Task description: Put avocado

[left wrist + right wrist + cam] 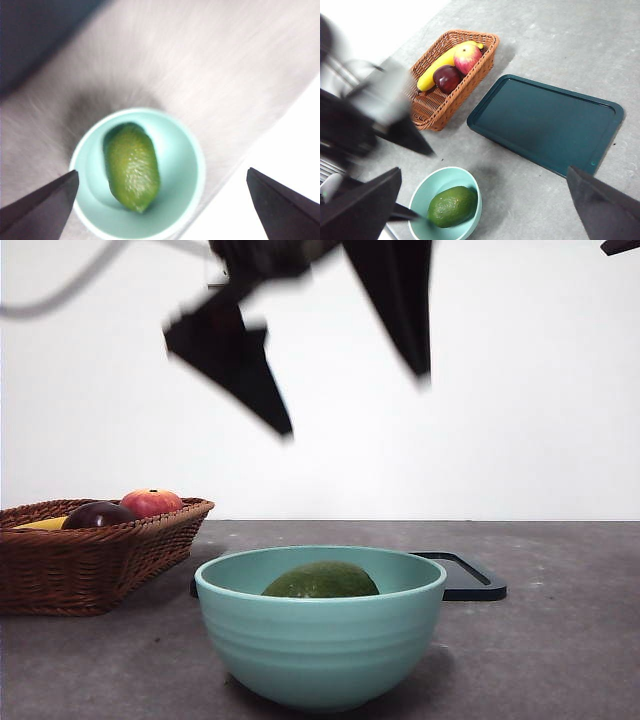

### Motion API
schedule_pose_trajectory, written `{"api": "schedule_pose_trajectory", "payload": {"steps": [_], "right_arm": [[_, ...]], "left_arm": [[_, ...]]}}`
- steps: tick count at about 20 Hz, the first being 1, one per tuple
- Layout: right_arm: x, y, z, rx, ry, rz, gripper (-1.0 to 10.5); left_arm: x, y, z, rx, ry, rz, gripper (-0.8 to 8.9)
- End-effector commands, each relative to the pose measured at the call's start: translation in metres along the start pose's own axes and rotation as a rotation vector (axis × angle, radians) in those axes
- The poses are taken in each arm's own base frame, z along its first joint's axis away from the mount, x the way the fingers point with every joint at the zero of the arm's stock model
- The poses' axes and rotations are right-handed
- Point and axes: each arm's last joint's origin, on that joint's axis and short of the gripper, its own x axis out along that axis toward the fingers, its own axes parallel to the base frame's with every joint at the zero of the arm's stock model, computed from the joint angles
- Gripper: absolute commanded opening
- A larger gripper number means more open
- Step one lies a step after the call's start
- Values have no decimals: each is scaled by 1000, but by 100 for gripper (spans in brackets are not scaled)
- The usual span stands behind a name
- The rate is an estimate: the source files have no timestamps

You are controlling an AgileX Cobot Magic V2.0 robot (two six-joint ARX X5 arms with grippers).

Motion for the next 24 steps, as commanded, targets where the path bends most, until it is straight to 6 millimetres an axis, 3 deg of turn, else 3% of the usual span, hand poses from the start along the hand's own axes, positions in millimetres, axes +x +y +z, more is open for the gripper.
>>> {"api": "schedule_pose_trajectory", "payload": {"steps": [1,9,12,14,18,24], "right_arm": [[-2,2,4,-1,-8,8,568],[-1,1,-2,34,46,-22,567],[-1,0,-3,67,60,-33,567],[4,1,-4,67,81,-34,566],[23,7,-4,62,151,-72,566],[79,19,-12,60,327,-90,566]], "left_arm": [[-35,-6,-5,17,-85,-21,625],[-147,6,-73,48,-273,113,624],[-175,12,-108,81,-396,118,624],[-183,16,-131,79,-454,135,624],[-179,26,-175,67,-548,115,624],[-170,34,-215,24,-540,105,624]]}}
